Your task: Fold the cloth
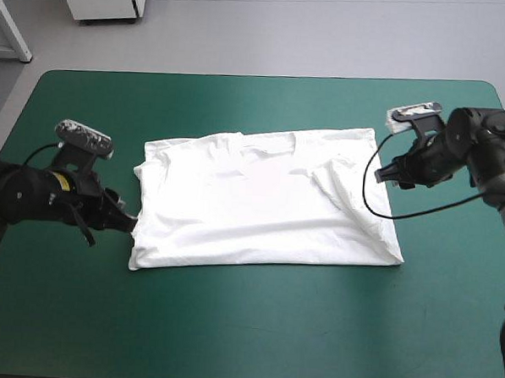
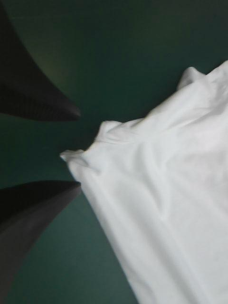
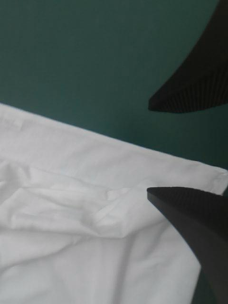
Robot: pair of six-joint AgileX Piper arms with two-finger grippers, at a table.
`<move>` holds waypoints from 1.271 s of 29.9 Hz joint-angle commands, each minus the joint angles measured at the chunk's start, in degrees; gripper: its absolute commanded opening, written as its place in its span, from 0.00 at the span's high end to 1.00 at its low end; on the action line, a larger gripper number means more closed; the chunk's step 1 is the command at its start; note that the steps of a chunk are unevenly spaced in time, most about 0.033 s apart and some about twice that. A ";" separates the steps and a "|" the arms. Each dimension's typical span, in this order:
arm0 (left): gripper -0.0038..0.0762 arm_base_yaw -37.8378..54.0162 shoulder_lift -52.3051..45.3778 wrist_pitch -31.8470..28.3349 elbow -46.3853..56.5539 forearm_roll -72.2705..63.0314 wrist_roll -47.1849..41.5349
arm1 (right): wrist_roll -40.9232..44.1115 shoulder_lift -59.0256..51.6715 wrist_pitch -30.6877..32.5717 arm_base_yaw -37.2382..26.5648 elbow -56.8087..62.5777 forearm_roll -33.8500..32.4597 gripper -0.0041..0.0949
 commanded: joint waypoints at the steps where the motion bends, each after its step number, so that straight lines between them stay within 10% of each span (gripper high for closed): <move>1: 0.56 -1.29 -4.78 1.91 5.48 3.37 -2.59 | 0.95 -9.17 -2.52 -0.87 6.13 -2.63 0.48; 10: 0.30 -1.08 -5.59 -6.13 18.23 5.87 -5.40 | 4.00 -21.53 -5.37 -0.74 23.29 -4.06 0.48; 38: 0.29 -1.08 21.94 -22.10 21.43 -1.03 -5.29 | 5.06 -17.11 -7.47 -0.74 24.65 -4.21 0.48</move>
